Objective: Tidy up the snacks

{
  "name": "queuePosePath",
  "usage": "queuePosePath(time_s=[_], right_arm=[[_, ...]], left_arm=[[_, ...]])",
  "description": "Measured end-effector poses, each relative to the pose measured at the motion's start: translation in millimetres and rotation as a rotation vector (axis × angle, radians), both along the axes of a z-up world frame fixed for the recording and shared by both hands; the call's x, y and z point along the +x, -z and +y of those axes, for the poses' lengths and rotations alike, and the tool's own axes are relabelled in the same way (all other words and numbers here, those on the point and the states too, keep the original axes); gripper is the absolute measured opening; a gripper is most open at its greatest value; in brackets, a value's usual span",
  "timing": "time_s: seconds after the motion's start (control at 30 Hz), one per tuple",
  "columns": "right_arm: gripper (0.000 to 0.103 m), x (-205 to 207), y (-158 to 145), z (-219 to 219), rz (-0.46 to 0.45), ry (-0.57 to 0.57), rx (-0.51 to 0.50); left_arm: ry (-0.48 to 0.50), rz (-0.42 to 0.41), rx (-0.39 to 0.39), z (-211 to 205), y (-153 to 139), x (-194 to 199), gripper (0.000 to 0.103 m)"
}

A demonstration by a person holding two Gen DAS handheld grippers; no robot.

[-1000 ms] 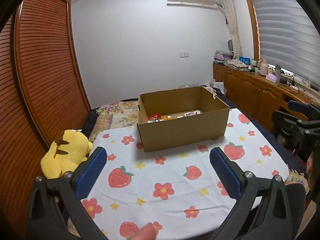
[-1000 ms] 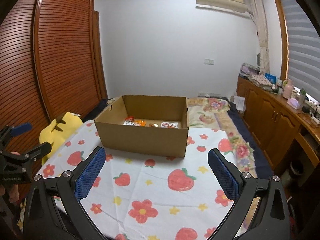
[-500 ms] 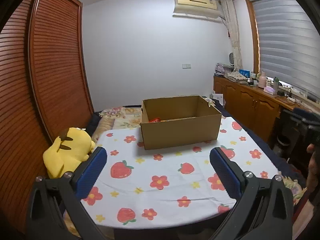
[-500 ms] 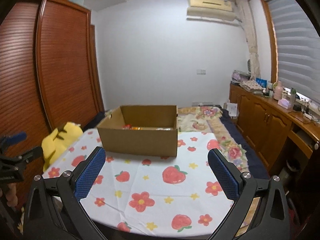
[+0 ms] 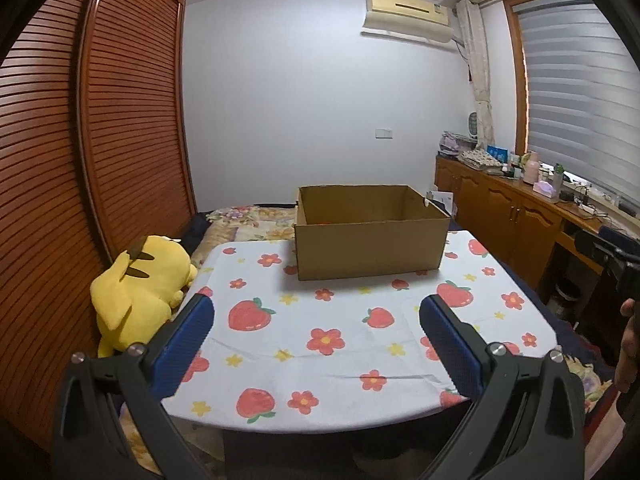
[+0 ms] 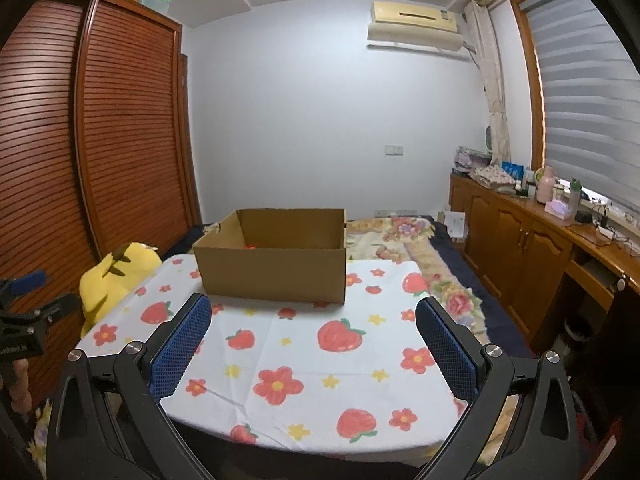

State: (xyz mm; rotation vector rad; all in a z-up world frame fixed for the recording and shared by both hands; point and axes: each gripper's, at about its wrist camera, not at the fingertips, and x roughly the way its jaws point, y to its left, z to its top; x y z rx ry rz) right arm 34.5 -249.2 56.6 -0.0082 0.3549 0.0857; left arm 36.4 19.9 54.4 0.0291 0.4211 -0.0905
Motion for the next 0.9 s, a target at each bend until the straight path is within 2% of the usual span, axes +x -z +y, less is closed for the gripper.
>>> queuePosePath(time_s=[0.4,0.9], right_arm=[[0.103,-1,34,2,0.035,0.01,-0.002],[0.103,-1,39,5,0.045,0.005,-0.003]], left_arm=[[-0.028,0.027,0.011,4,29,0,0.103],[-0.031,0.022,0.012,3,32,1,0.103]])
